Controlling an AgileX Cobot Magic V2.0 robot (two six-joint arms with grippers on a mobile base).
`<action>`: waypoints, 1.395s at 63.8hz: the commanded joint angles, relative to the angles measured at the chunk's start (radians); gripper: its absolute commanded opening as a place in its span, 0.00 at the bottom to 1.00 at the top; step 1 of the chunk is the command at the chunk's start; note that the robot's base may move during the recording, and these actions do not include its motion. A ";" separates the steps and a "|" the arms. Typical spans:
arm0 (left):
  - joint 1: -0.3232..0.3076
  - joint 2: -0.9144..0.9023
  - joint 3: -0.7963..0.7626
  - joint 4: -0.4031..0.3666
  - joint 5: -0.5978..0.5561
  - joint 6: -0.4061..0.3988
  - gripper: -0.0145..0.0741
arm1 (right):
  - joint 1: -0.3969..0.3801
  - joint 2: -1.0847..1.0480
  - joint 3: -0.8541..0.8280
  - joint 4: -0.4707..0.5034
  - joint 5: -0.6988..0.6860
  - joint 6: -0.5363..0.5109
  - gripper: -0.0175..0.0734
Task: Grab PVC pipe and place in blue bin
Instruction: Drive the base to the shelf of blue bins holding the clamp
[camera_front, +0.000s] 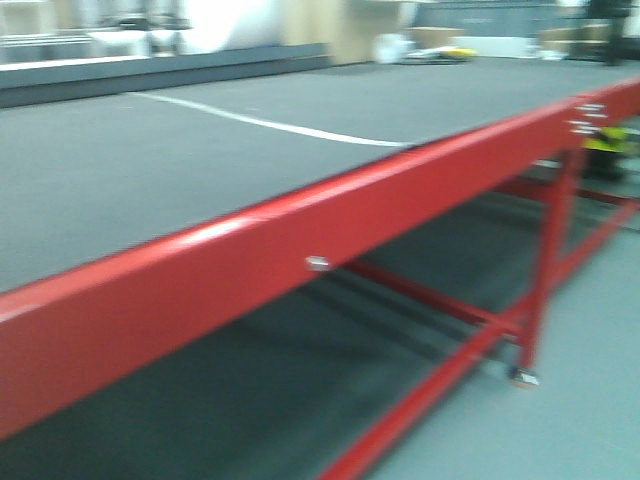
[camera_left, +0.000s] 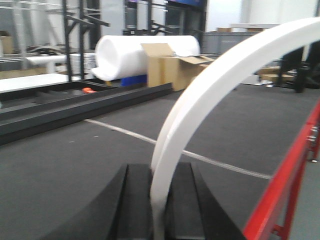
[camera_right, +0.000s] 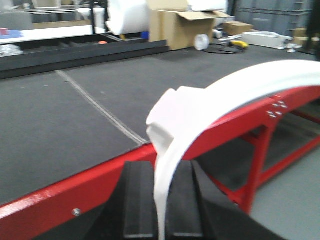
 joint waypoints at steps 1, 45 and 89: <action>0.000 -0.003 -0.002 -0.002 -0.027 -0.007 0.04 | 0.002 -0.006 -0.001 -0.001 -0.026 -0.006 0.02; 0.000 -0.003 -0.002 -0.002 -0.027 -0.007 0.04 | 0.002 -0.006 -0.001 -0.001 -0.026 -0.006 0.02; 0.000 -0.003 -0.002 -0.002 -0.027 -0.007 0.04 | 0.002 -0.006 -0.001 -0.001 -0.026 -0.006 0.02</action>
